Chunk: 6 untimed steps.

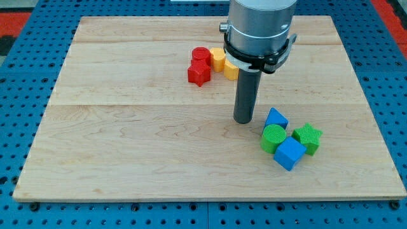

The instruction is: Move your arm closer to the yellow hexagon

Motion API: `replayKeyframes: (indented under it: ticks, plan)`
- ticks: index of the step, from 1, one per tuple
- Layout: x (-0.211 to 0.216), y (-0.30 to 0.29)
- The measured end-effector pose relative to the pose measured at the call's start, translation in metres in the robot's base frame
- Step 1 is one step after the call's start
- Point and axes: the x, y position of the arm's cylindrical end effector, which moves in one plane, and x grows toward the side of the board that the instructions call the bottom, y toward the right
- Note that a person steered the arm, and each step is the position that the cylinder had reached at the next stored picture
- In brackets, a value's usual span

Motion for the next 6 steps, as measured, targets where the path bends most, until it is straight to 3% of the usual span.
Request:
replayKeyframes:
  ticks: [3, 6]
  plan:
    - [0.000, -0.001]
    - [-0.061, -0.018]
